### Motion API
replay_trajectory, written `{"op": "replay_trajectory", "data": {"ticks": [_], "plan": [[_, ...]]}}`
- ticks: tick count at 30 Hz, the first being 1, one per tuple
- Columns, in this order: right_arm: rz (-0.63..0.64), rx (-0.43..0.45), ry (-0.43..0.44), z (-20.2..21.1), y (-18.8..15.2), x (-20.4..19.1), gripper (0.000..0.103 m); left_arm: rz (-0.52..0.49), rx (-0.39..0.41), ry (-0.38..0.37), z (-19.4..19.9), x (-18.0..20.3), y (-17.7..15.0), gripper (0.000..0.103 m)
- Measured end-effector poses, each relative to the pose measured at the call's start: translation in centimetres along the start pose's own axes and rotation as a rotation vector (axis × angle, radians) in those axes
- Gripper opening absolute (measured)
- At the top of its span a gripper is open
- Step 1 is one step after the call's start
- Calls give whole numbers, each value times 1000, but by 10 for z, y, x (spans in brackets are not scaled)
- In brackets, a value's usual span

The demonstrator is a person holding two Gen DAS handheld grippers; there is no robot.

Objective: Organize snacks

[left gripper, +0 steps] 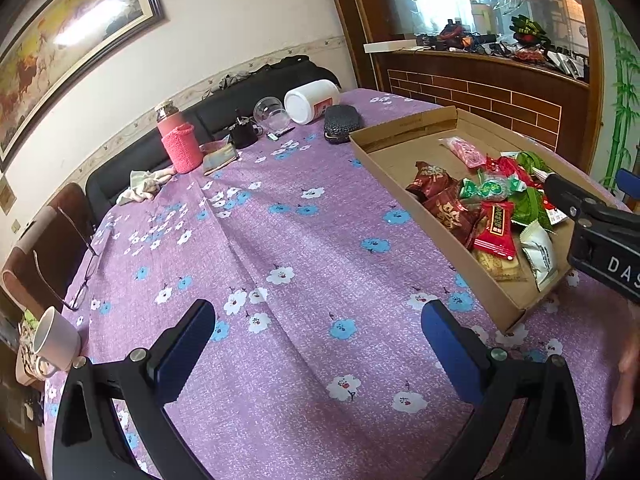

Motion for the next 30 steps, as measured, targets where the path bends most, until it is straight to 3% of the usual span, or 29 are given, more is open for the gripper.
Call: {"op": "replay_trajectory", "data": {"ticks": [22, 30], "plan": [[18, 14, -9, 4, 2, -1, 102, -7, 2, 6, 1, 3, -1, 103], [26, 45, -53, 10, 3, -2, 102, -17, 0, -51, 1, 10, -1, 103]]}}
Point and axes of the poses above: each gripper's, at about its wrist camera, not at the fingertips, and z roughly against the way its jaws point, x to its right, y to its top, the point moved 4 cm from there along -z, roughly the way its jaws point, and after that the axes turned 1 degree about z, right-handed, at the moved point
